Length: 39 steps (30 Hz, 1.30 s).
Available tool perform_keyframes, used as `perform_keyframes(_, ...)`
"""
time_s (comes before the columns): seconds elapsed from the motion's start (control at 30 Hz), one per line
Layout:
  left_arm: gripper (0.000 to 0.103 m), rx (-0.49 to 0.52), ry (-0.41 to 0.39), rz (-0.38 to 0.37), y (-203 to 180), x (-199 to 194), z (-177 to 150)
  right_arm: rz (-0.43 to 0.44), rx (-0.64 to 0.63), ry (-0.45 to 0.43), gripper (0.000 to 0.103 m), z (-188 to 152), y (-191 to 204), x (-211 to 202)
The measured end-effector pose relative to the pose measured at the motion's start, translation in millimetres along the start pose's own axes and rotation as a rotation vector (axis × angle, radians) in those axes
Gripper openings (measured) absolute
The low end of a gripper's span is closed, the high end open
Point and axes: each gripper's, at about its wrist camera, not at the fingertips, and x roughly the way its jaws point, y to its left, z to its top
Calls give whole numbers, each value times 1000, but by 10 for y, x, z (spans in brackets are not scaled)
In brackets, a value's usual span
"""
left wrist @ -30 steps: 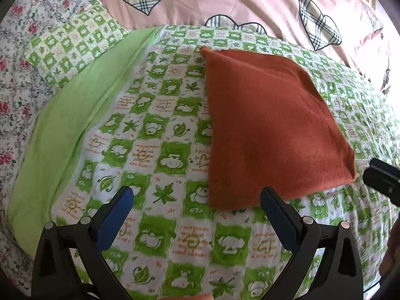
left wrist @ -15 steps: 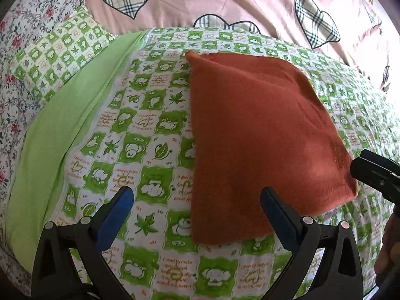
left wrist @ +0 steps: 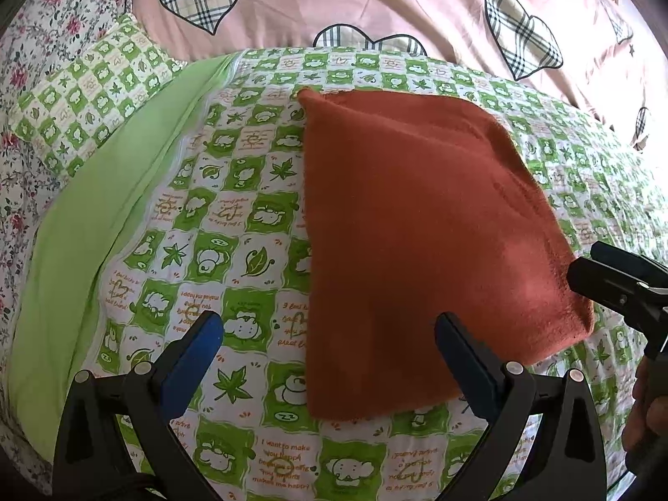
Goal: Fold small clothes
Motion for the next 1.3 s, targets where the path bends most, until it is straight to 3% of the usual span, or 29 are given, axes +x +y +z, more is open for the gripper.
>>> perform_keyframes(0.3,102,-24,16,-20,34,113,56,-27,-5,10,102,56,-72,132)
perform_keyframes(1.3,102,-42,5,-17,28,52,37,9,-20,4,102,92,-19,185)
